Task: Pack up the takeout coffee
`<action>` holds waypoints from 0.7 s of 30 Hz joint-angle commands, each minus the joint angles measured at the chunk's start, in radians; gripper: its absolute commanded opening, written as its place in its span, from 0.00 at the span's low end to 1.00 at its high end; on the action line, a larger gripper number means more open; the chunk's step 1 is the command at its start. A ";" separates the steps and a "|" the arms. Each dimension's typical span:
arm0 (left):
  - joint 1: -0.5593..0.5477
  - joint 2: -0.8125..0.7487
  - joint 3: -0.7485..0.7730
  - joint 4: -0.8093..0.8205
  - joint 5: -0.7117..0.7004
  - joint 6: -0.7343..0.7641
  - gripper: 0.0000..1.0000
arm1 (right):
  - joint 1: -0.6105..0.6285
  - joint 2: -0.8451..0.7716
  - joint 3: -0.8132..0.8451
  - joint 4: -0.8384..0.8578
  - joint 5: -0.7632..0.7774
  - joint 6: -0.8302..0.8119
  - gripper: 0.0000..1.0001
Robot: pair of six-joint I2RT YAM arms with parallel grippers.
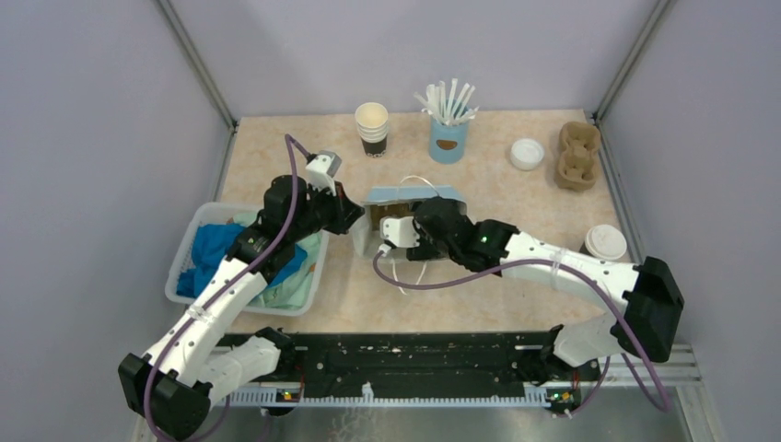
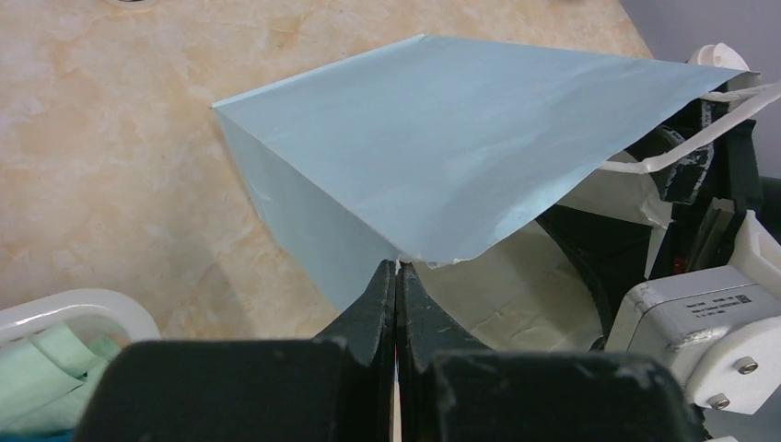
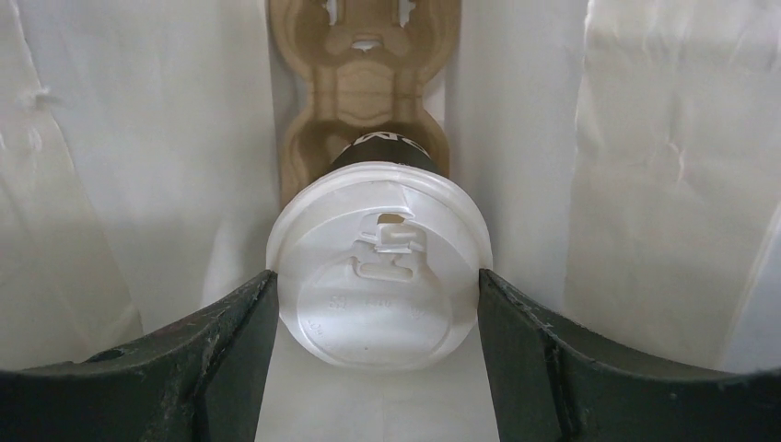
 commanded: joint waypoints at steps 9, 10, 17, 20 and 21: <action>-0.003 -0.019 0.002 0.000 0.036 0.016 0.00 | -0.029 0.052 -0.025 0.152 -0.013 -0.026 0.45; -0.002 -0.019 0.003 -0.004 0.036 0.020 0.00 | -0.030 0.049 -0.025 0.155 -0.010 -0.029 0.45; -0.002 -0.014 0.012 -0.018 0.029 0.035 0.00 | -0.046 0.033 -0.018 0.146 0.009 -0.043 0.45; -0.002 -0.010 0.016 -0.018 0.030 0.040 0.00 | -0.055 0.055 -0.005 0.137 0.007 -0.046 0.45; -0.003 -0.010 0.016 -0.020 0.028 0.043 0.00 | -0.055 0.054 0.004 0.128 0.007 -0.038 0.45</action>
